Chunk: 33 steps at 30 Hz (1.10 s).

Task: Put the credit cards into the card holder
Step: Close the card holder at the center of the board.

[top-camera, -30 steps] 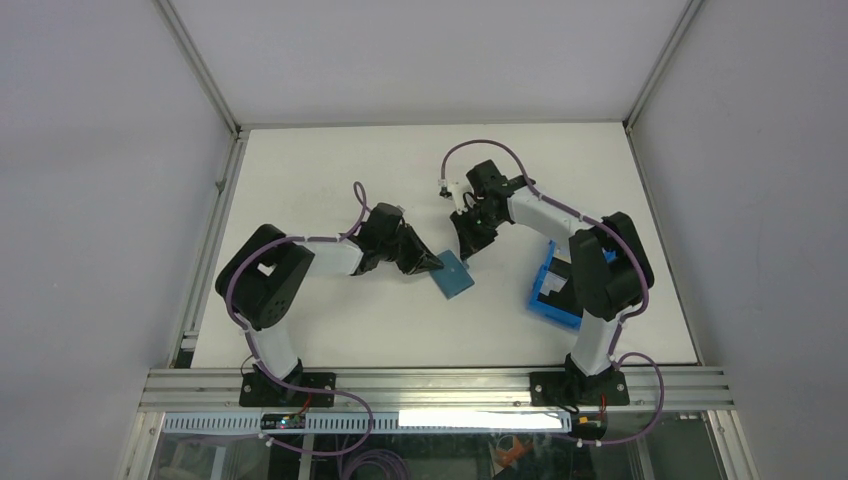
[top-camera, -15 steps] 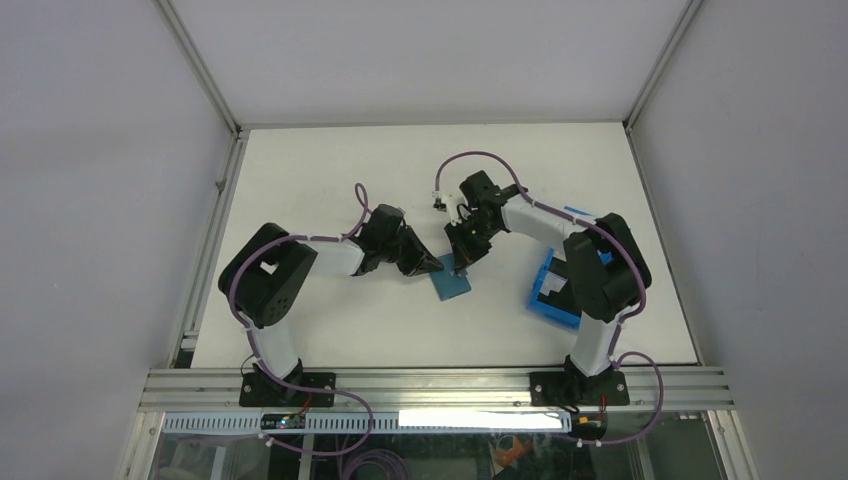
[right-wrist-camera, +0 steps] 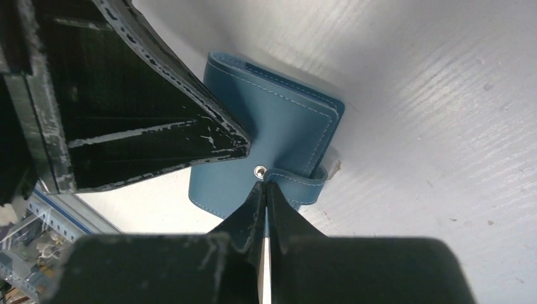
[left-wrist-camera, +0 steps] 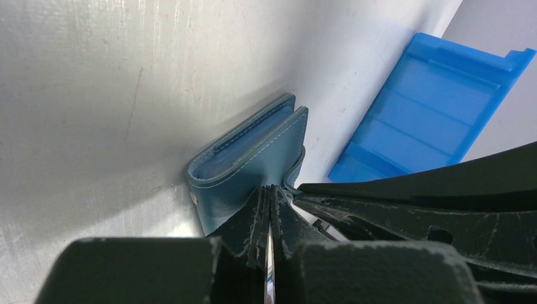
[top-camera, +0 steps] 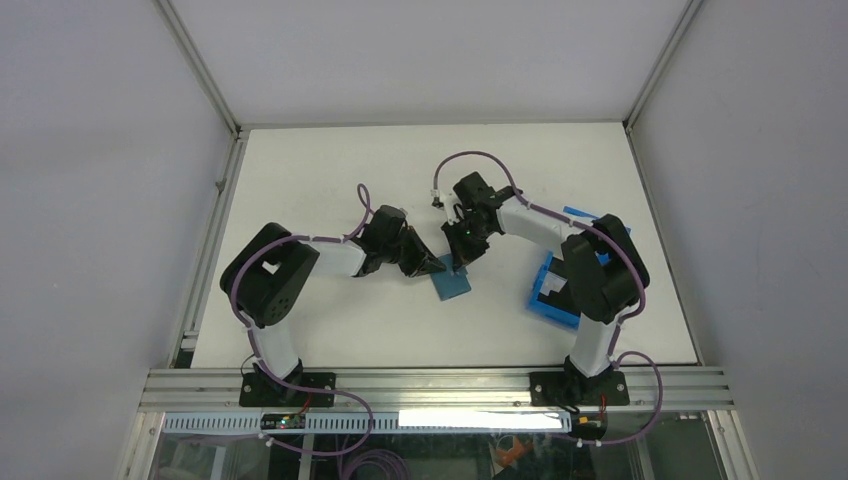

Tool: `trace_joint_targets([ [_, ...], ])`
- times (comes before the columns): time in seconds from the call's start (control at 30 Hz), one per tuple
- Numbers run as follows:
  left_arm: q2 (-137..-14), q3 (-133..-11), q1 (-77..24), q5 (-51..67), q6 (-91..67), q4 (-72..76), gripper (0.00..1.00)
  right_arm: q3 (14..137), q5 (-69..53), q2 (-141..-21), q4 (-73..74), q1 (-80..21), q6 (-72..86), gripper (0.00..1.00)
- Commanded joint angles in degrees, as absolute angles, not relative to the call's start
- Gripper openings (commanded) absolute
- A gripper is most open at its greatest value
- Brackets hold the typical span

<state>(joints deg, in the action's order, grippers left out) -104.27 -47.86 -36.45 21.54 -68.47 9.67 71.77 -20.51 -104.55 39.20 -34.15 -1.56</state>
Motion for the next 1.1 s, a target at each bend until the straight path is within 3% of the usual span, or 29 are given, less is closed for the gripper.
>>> trace_joint_targets([
  [0.0, -105.2, -47.4, -37.2, 21.4, -69.3, 10.8, 0.0, 71.7, -18.0, -102.7, 35.9, -36.3, 1.0, 0.0],
  [0.5, -105.5, -45.9, -37.2, 21.7, -69.9, 12.6, 0.0, 71.0, -16.4, -100.0, 37.1, -36.3, 1.1, 0.15],
  [0.93, -105.6, -45.8, -37.2, 21.8, -70.0, 12.9, 0.0, 71.9, -16.9, -100.6, 37.7, -36.3, 1.7, 0.0],
  [1.07, -105.6, -45.9, -37.2, 21.9, -70.0, 13.1, 0.0, 72.0, -16.3, -101.5, 37.5, -36.4, 2.2, 0.0],
])
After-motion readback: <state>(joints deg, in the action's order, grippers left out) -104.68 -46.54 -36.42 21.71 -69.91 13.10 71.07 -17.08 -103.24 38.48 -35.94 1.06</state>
